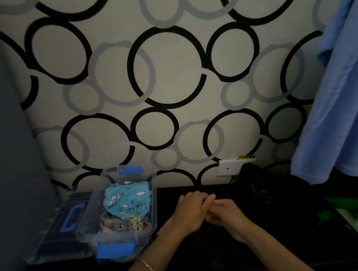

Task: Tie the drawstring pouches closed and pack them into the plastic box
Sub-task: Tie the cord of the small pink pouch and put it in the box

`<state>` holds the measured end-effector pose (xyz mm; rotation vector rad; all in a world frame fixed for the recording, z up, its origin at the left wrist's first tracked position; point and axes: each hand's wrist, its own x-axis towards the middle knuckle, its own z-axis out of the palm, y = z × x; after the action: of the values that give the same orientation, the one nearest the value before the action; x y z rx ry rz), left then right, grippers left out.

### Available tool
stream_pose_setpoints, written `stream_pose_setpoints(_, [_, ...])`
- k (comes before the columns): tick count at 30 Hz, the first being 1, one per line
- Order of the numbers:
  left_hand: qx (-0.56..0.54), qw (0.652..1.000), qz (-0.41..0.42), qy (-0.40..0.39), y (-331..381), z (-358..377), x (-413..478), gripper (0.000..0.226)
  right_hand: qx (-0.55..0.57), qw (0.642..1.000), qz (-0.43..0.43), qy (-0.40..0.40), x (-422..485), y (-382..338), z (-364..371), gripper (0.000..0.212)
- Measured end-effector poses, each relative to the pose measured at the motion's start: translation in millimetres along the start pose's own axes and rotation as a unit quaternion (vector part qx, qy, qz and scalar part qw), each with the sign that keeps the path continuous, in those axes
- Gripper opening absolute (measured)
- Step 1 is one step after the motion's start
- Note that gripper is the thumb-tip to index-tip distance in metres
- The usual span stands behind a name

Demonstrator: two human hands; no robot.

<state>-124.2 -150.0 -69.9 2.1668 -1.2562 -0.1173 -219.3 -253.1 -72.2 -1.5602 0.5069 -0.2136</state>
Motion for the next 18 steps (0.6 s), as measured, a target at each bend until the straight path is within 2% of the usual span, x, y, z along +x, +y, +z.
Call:
stream_pose_setpoints(3, [-0.181,0.981,-0.045,-0.051,-5,-5,-3,0.034,0.023,0.999,-0.024,0.007,1,-1,3,0.023])
stream_pose_setpoints(7, [-0.156,0.986,-0.032,-0.049,-9,-11,2,0.040,0.001,0.999,-0.046,0.023,6,0,8,0.020])
stream_pose_setpoints(10, [-0.227,0.971,-0.053,-0.054,-11,-16,4,0.043,-0.014,0.998,-0.054,0.029,7,2,9,0.022])
stream_pose_setpoints(14, [-0.294,0.942,-0.095,-0.135,-20,-29,2,0.034,-0.018,0.998,-0.054,0.020,5,-2,5,0.024])
stream_pose_setpoints(18, [-0.292,0.937,-0.080,-0.173,-29,-37,3,0.018,-0.026,0.997,-0.070,0.011,6,-4,-3,0.020])
